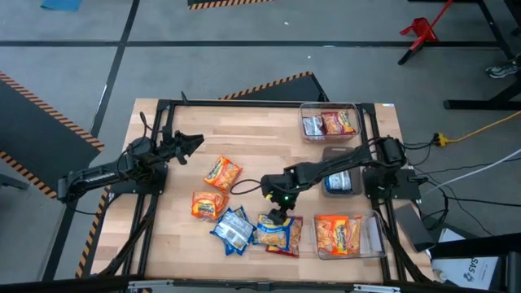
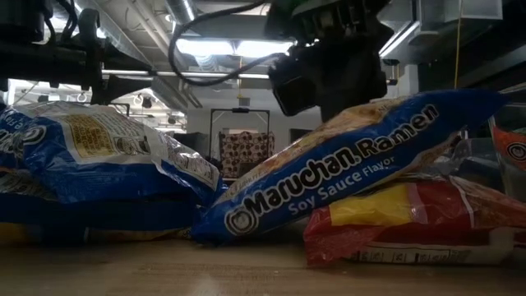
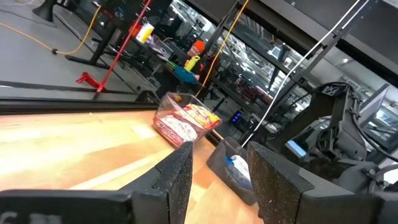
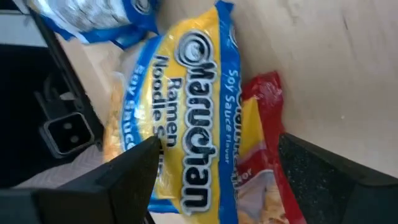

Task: Sort Maruchan noodles
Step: Put the blue noodle pack into the black bin

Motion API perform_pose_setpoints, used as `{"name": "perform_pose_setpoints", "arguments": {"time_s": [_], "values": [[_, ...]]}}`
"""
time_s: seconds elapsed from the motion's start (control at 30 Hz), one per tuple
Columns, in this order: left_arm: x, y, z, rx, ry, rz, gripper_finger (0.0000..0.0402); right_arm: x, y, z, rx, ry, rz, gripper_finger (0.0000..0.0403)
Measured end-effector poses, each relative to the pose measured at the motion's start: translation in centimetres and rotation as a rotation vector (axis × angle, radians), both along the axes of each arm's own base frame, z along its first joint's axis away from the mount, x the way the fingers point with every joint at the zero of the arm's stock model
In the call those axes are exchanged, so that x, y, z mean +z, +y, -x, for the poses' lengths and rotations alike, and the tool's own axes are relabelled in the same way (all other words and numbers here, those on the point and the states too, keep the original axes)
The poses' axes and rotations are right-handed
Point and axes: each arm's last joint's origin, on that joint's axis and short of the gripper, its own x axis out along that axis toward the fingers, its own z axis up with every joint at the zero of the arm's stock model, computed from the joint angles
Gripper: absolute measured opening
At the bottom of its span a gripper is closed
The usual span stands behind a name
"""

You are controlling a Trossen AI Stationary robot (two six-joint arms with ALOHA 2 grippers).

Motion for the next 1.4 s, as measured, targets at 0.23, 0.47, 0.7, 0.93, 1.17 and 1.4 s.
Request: {"name": "perform_pose_setpoints", "arguments": {"time_s": [0.23,0.47,0.7,0.93,1.17,1.4], "values": [[0.0,0.0,0.0,0.003,0.000,0.000,0.0147,-1.3,0.1,-0.6,0.029,-0.019,-0.007,0.0310],[0.0,0.0,0.0,0.010,0.001,0.000,0.0147,-1.9,0.2,-0.9,0.050,-0.026,-0.016,0.0206],[0.0,0.1,0.1,0.047,-0.001,0.003,0.0147,-2.2,-0.1,-0.9,0.048,-0.018,-0.009,0.0020],[0.0,0.1,0.1,0.053,-0.001,0.003,0.0147,-0.8,-0.2,-0.6,0.025,-0.050,0.016,0.0004],[0.0,0.1,0.1,0.053,-0.001,0.003,0.0147,2.5,-0.6,0.2,-0.142,-0.056,0.072,0.0001],[0.0,0.1,0.1,0.057,0.018,-0.034,0.0147,4.3,-0.8,1.4,-0.095,-0.071,0.091,0.0021]]}}
